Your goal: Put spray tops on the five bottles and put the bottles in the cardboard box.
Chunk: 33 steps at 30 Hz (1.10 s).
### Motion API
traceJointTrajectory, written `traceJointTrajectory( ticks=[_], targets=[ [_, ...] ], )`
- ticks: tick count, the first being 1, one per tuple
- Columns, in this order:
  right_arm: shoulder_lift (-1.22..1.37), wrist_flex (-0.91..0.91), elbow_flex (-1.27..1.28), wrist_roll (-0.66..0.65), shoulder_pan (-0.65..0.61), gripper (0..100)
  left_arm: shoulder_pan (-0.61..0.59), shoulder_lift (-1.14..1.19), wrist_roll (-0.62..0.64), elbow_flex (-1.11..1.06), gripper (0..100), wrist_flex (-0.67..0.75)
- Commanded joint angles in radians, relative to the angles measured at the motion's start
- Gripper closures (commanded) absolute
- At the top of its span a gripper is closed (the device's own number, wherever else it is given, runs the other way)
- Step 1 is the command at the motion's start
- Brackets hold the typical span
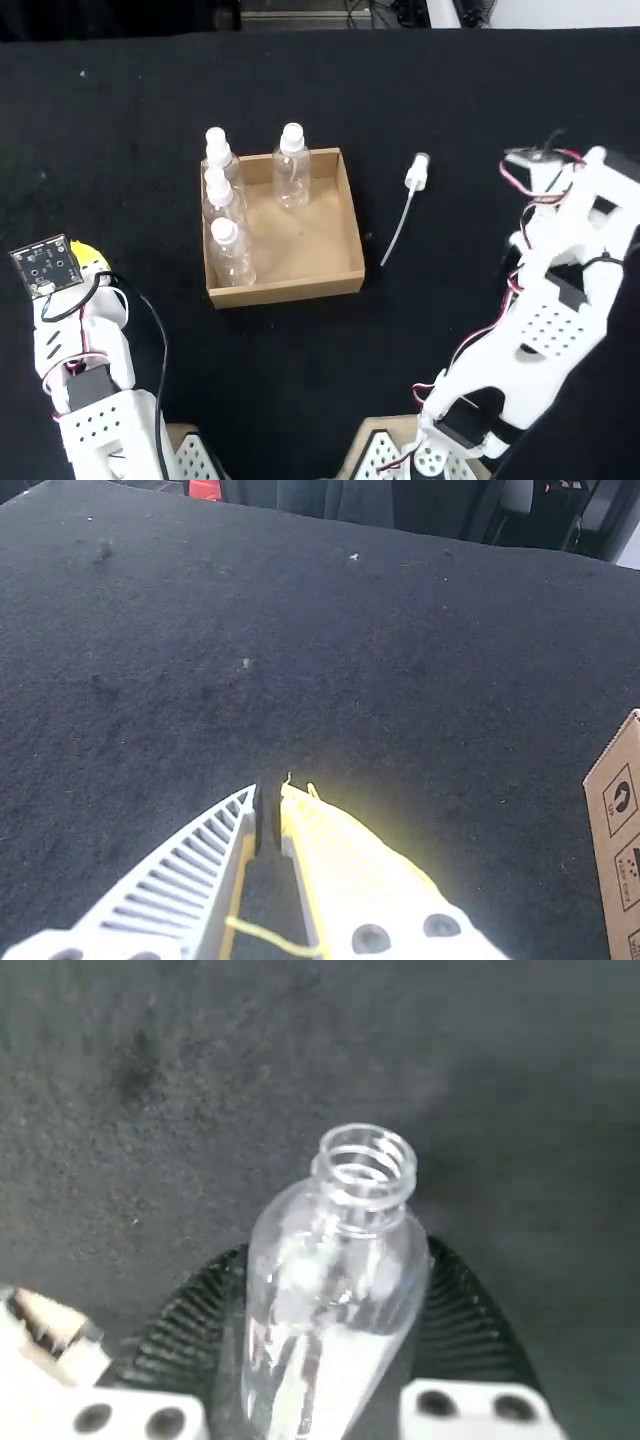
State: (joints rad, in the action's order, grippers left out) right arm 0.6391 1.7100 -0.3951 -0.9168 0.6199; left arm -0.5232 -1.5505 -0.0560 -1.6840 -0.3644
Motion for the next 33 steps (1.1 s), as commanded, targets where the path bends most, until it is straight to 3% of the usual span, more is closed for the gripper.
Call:
traceJointTrajectory(
  ticks=[1, 8, 13, 20, 26, 33],
  targets=[
    [-0.15, -0.114, -0.156, 0.152, 0.012, 88.1, 0.012, 0.0, 0.008, -0.022, 97, -0.003],
    [-0.171, -0.402, -0.13, 0.465, 0.023, 88.1, 0.012, 0.0, 0.008, -0.022, 97, -0.003],
    [-0.213, -0.647, 0.044, 0.557, 0.034, 88.1, 0.012, 0.0, 0.008, -0.022, 97, -0.003],
    [-0.479, -1.007, 0.461, 0.585, 0.035, 86.8, 0.012, -0.002, 0.008, -0.022, 97, -0.003],
    [-0.661, -1.45, 0.909, 0.588, 0.025, 86.1, 0.012, 0.0, 0.008, -0.022, 97, -0.003],
    [-0.673, -1.695, 1.086, 0.669, 0.035, 86.1, 0.012, 0.0, 0.008, -0.022, 97, -0.003]
  ],
)
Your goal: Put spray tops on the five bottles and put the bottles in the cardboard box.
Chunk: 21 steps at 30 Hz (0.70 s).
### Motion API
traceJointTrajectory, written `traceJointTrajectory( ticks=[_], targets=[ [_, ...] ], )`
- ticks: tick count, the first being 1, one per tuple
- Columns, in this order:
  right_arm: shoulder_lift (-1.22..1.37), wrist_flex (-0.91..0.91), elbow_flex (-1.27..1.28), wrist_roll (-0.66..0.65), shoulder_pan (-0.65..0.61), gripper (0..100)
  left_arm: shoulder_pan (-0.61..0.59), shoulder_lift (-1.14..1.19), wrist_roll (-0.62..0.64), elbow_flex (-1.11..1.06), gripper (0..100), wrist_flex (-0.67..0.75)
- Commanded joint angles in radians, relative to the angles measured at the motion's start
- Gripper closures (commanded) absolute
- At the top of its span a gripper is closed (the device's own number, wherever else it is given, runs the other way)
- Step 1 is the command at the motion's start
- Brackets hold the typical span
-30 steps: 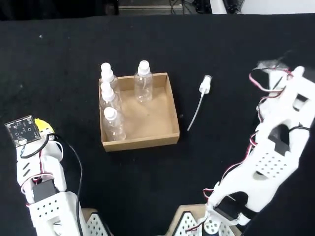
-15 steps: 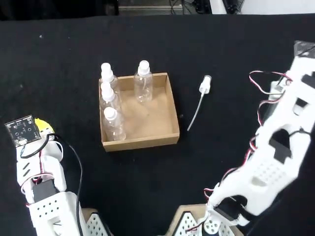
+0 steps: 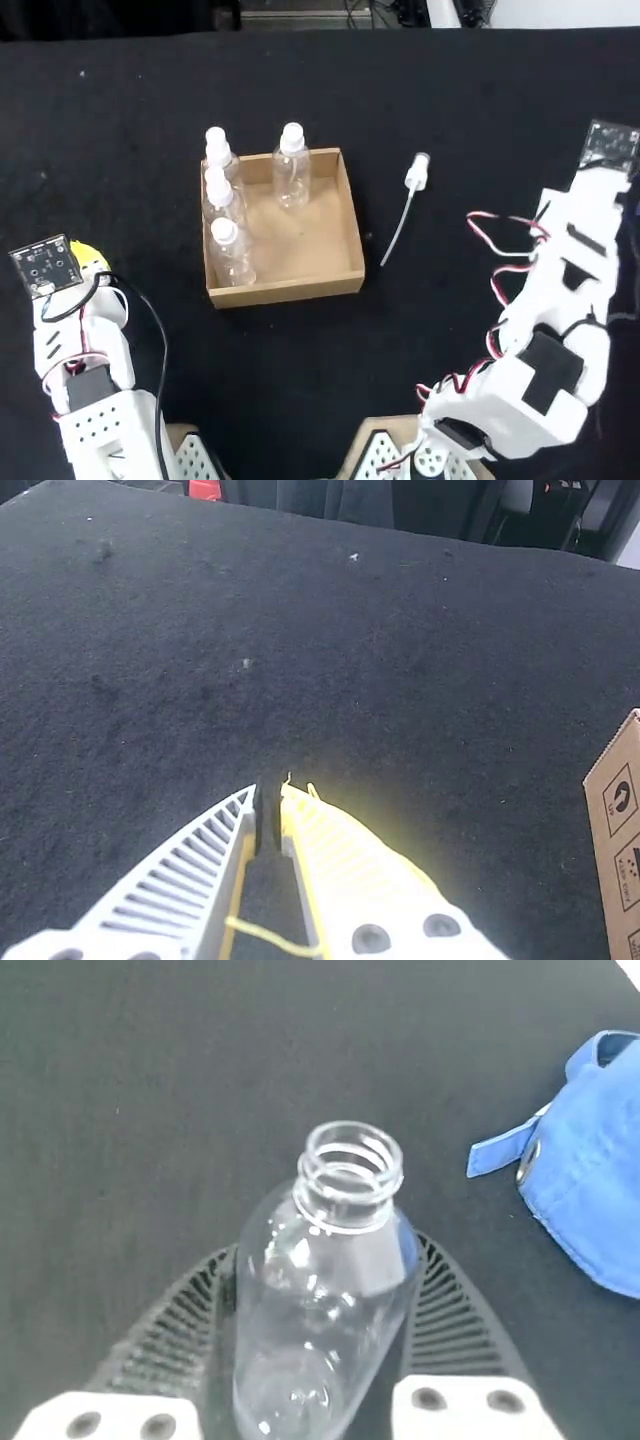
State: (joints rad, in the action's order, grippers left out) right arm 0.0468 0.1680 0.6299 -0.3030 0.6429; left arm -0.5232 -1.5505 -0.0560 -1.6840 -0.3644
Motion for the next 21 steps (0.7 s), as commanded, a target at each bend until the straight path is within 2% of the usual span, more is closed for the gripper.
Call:
traceJointTrajectory(
  ticks=[1, 6, 14, 21],
  targets=[
    [-0.085, -0.195, 0.09, 0.063, 0.014, 86.1, 0.012, 0.0, 0.008, -0.022, 97, -0.003],
    [-0.088, -0.342, 0.2, 0.083, 0.021, 86.1, 0.012, 0.0, 0.008, -0.022, 97, -0.003],
    [-0.099, -0.348, 0.259, 0.083, 0.034, 86.1, 0.012, 0.0, 0.008, -0.022, 97, -0.003],
    [-0.242, -0.35, 0.389, 0.087, 0.052, 86.1, 0.012, 0.0, 0.008, -0.022, 97, -0.003]
  ],
)
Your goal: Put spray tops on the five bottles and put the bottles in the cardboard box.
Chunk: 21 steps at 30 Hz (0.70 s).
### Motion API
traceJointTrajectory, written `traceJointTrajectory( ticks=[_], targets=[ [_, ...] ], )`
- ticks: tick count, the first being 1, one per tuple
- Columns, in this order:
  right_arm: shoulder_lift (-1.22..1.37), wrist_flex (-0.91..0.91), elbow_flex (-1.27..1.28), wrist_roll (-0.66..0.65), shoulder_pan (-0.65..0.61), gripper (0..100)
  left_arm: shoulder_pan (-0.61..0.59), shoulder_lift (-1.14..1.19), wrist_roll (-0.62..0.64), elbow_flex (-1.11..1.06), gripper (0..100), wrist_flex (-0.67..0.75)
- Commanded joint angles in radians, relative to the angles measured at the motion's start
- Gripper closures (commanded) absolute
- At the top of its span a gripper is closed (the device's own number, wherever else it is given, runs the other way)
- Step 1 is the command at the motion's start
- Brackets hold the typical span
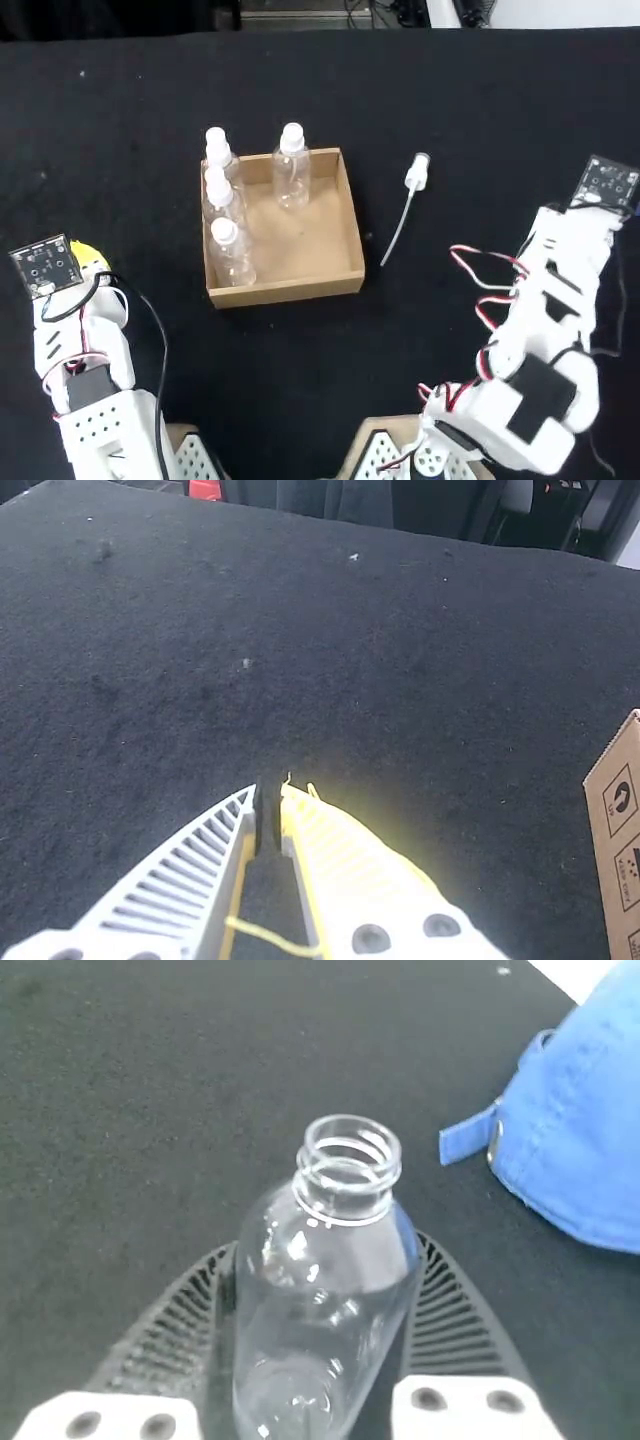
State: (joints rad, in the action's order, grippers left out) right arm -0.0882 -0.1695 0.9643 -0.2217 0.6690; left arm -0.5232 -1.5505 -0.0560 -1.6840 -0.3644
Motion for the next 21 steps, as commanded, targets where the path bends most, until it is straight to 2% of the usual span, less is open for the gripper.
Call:
traceJointTrajectory(
  ticks=[1, 8, 16, 21],
  targets=[
    [-0.124, -0.012, 0.067, 0.006, 0.026, 86.1, 0.012, 0.0, 0.008, -0.022, 97, -0.003],
    [-0.151, -0.018, 0.14, 0.006, 0.028, 85.9, 0.012, 0.0, 0.008, -0.022, 97, -0.003],
    [-0.153, -0.313, 0.329, 0.008, 0.029, 85.8, 0.012, 0.0, 0.008, -0.022, 97, -0.003],
    [-0.153, -0.338, 0.352, -0.002, 0.029, 85.6, 0.012, 0.0, 0.008, -0.022, 97, -0.003]
  ],
)
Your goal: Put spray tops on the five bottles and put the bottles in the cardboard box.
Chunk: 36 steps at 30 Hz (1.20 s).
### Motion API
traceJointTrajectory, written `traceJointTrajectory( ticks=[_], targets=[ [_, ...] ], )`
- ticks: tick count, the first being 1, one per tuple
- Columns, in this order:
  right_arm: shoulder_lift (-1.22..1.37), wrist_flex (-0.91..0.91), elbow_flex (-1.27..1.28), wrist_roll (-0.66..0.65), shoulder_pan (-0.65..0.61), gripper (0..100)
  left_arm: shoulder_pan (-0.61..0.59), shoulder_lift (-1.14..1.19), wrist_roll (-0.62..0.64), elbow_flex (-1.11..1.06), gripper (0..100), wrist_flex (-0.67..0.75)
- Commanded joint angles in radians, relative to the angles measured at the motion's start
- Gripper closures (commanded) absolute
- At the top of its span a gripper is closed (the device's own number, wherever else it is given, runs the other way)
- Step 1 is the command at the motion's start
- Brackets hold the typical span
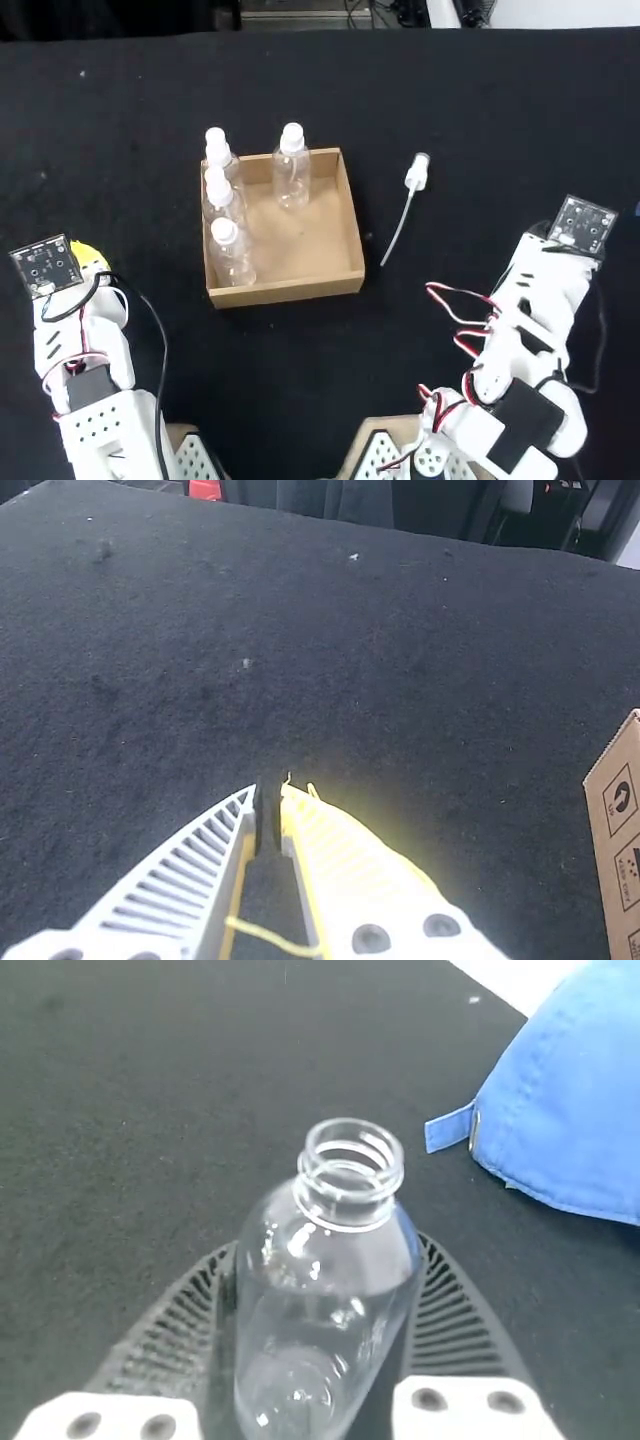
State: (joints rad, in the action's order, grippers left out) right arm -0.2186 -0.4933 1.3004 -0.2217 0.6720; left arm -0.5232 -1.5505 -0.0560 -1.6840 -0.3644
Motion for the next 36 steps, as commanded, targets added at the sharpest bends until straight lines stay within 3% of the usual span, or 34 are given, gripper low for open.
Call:
traceJointTrajectory(
  ticks=[1, 10, 21, 24, 30, 36],
  targets=[
    [-0.022, -0.014, 0.018, -0.002, 0.026, 85.5, 0.012, 0.0, 0.008, -0.022, 97, -0.003],
    [-0.022, -0.014, 0.022, -0.002, 0.026, 62.4, 0.012, 0.0, 0.008, -0.022, 97, -0.003],
    [-0.136, 0.025, 0.019, -0.002, 0.032, 59.5, 0.012, 0.0, 0.008, -0.022, 97, -0.003],
    [-0.32, 0.273, -0.042, 0.002, 0.044, 59.5, 0.012, 0.0, 0.008, -0.022, 97, -0.003],
    [-0.685, 1.092, -0.426, -0.002, -0.018, 59.8, 0.012, -0.002, 0.008, -0.022, 97, -0.002],
    [-0.722, 1.442, -0.69, 0.005, -0.213, 60.0, 0.01, -0.002, 0.005, -0.022, 97, -0.002]
  ],
)
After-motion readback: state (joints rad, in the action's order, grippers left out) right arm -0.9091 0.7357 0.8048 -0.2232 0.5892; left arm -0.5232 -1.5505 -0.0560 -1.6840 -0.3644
